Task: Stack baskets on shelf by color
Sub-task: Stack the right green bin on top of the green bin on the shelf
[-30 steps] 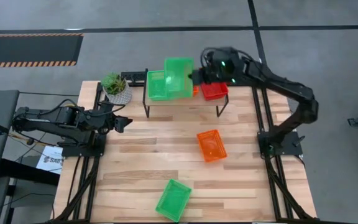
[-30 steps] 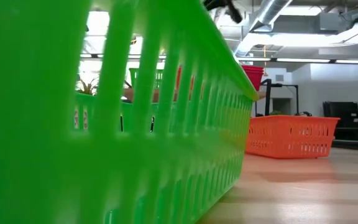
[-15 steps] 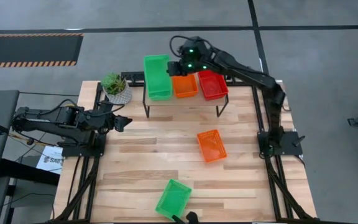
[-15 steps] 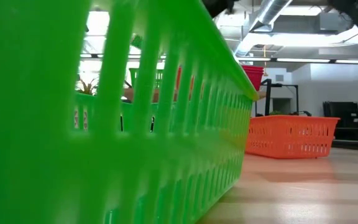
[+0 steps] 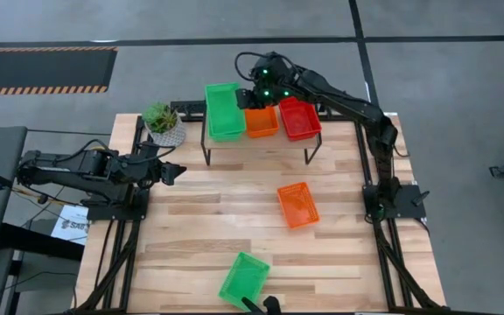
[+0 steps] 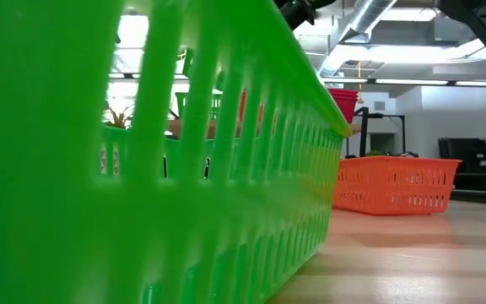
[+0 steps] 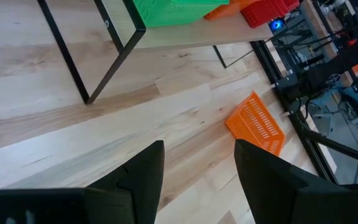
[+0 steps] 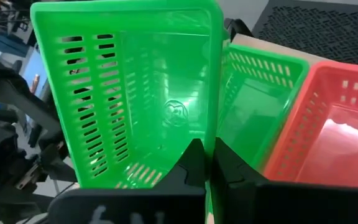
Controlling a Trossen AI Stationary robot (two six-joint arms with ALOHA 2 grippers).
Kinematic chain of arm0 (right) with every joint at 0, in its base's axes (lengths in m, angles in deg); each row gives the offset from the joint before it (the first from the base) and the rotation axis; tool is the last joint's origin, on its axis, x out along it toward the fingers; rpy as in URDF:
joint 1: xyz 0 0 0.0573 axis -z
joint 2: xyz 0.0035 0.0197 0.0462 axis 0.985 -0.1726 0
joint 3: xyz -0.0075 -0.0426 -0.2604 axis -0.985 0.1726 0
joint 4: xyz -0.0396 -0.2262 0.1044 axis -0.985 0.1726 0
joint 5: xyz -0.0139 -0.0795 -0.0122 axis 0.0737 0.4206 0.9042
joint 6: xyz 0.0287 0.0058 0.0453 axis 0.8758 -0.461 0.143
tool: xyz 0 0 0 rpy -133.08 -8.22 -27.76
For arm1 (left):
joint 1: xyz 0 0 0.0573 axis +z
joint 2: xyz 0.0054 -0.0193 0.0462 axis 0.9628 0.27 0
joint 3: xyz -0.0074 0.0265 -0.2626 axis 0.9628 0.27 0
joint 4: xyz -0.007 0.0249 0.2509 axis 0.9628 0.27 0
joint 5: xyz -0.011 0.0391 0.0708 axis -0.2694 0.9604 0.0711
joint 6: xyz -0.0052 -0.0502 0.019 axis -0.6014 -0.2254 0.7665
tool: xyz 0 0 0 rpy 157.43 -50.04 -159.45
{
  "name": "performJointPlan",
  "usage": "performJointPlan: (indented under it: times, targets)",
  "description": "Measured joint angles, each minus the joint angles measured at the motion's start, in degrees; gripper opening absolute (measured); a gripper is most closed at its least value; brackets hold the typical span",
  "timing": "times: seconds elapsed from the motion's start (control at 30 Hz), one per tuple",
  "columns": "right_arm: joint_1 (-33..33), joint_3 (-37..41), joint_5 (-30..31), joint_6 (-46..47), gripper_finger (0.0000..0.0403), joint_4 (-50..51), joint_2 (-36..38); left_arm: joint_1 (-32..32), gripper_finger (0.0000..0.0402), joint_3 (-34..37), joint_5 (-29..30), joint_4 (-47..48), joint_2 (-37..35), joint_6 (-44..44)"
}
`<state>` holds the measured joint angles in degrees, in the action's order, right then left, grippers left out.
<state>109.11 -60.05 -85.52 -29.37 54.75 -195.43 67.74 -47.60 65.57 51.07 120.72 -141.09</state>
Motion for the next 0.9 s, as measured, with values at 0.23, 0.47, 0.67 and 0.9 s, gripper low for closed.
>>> performJointPlan:
  times: [0.23, 0.47, 0.67, 0.9]
  targets:
    - [0.0, 0.0, 0.1, -0.2, 0.0009, 1.8, -1.8, 0.0, 0.0183, 0.0, 0.0, 0.0, 0.0, 0.0]
    - [0.4, 0.0, 0.1, 0.0, 0.0031, 0.8, -2.6, 0.0, 0.0183, 0.0, 0.1, 0.0, 0.0, -0.9]
    - [0.8, 0.0, -0.2, 0.0, 0.005, 1.1, -2.6, 0.0, 0.0183, 0.0, 0.3, 0.0, 0.0, -0.9]
    - [1.2, 0.0, -1.3, 0.0, 0.007, 1.2, -2.6, 0.0, 0.0183, 0.0, 0.4, -0.3, 0.0, -0.9]
